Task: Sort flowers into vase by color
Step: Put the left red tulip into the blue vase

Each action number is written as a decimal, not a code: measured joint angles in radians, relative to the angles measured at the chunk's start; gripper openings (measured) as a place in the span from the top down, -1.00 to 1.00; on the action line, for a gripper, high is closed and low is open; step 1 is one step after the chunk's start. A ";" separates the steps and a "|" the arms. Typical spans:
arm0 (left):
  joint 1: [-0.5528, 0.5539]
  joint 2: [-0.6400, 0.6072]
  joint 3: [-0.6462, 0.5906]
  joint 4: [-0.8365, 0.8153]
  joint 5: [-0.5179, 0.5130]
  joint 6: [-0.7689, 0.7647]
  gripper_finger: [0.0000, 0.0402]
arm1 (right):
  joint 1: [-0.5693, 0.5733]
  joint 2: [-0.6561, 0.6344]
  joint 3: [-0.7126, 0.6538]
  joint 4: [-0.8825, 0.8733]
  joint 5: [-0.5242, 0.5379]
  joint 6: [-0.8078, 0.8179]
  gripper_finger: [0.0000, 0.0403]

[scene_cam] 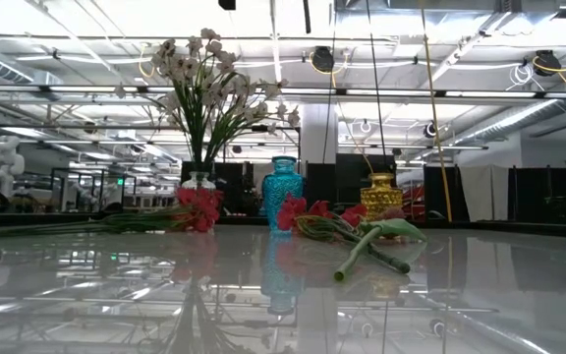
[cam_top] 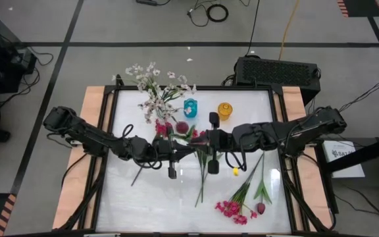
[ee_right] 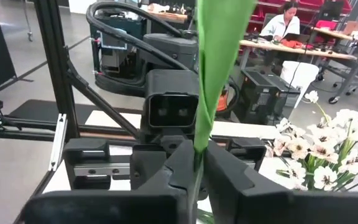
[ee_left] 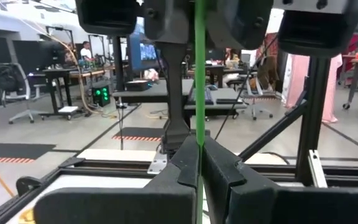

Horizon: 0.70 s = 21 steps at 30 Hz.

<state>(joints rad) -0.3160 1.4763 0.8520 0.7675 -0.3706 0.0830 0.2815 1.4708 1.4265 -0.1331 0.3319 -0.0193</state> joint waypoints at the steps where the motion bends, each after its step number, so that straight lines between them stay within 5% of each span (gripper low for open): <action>1: 0.002 0.004 0.000 0.006 0.000 0.000 0.96 | 0.000 0.000 0.000 0.000 0.000 0.000 0.91; 8: 0.008 0.006 0.000 0.003 -0.032 0.020 0.88 | -0.008 0.000 -0.001 -0.007 0.005 -0.035 0.99; 11: -0.001 -0.027 -0.001 -0.030 -0.085 0.048 0.62 | -0.031 -0.011 -0.001 -0.007 0.008 -0.092 0.99; 17: -0.063 -0.143 0.000 -0.221 -0.411 0.028 -0.05 | -0.121 -0.072 -0.001 -0.057 -0.005 -0.147 0.99; 21: -0.120 -0.188 0.000 -0.309 -0.522 0.022 -0.30 | -0.200 -0.123 -0.001 -0.087 -0.060 -0.154 1.00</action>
<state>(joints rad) -0.4362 1.2886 0.8516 0.4585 -0.8923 0.1054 0.0813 1.3477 1.4260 -0.2204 0.2715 -0.1729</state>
